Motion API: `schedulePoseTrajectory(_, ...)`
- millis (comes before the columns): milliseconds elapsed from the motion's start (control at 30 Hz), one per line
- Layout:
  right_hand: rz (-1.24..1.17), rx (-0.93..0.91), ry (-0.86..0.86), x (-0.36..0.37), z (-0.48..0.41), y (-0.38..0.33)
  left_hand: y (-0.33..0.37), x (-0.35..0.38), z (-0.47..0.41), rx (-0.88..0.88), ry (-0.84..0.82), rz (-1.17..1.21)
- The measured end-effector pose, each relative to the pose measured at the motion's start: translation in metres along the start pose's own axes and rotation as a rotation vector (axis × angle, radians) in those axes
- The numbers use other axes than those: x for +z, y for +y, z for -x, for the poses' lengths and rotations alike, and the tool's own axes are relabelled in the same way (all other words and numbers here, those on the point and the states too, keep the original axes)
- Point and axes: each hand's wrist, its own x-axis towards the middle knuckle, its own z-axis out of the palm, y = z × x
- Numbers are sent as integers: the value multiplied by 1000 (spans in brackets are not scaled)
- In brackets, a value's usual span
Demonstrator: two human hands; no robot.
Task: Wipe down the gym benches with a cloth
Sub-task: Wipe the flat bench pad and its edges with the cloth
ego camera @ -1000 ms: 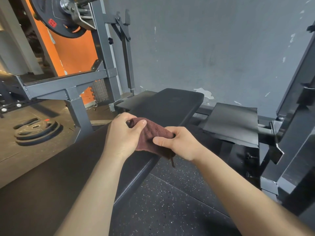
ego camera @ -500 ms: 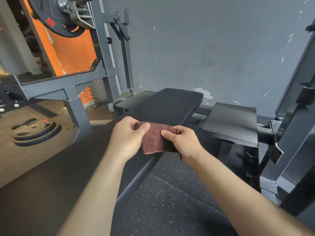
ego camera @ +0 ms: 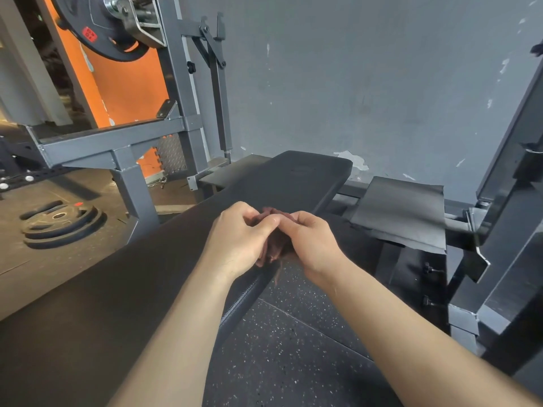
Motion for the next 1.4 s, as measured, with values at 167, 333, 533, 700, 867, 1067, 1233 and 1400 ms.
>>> schedulePoseTrajectory(167,-135,37,-84,4,2,4,-1,-4,2,46,-126,31)
schedulePoseTrajectory(333,-116,32,73,-1,-8,11,-7,-4,2,56,-160,72)
schedulePoseTrajectory(533,-277,82,30,-7,-12,5,-14,-2,-8,-46,0,39)
schedulePoseTrajectory(700,-288,48,-32,-5,-10,8,-14,3,-5,-86,-124,162)
schedulePoseTrajectory(867,107,1,162,-1,-5,9,-13,5,-6,-81,29,170)
schedulePoseTrajectory(1067,47,-3,13,2,5,-4,-15,2,-10,-46,137,169)
schedulePoseTrajectory(1233,-13,5,-43,8,3,-2,-14,4,-6,-18,83,237)
schedulePoseTrajectory(1400,-38,-16,55,9,2,-4,-19,6,-9,-71,36,123)
